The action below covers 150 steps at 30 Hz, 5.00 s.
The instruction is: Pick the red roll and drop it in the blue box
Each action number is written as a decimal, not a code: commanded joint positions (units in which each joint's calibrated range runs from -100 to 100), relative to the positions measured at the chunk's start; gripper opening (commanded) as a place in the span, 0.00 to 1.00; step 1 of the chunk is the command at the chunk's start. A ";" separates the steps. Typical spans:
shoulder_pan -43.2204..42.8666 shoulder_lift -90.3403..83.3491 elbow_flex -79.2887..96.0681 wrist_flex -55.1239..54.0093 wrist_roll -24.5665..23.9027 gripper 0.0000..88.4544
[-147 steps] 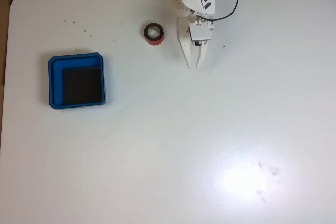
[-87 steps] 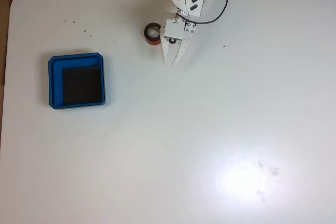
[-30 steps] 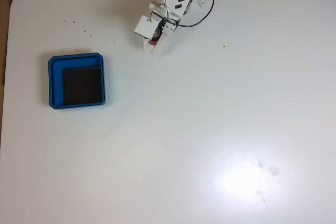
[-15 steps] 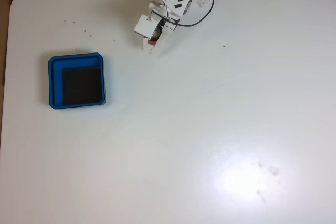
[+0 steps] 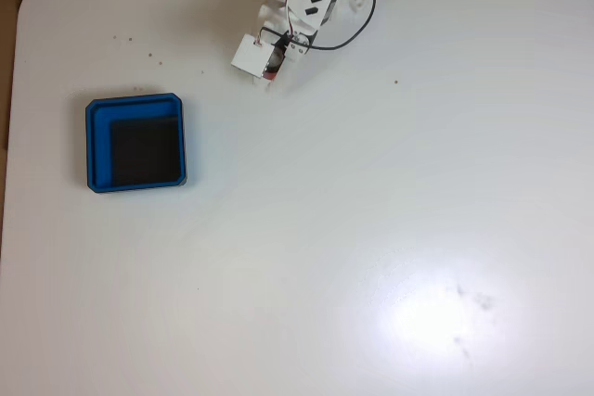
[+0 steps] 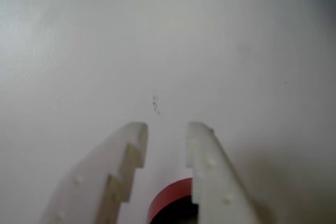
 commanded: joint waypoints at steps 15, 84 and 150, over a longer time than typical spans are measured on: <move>-0.01 4.12 -21.14 32.26 -0.05 0.01; 5.95 39.07 -33.98 23.59 0.30 0.22; 6.14 57.97 -32.82 15.42 0.21 0.22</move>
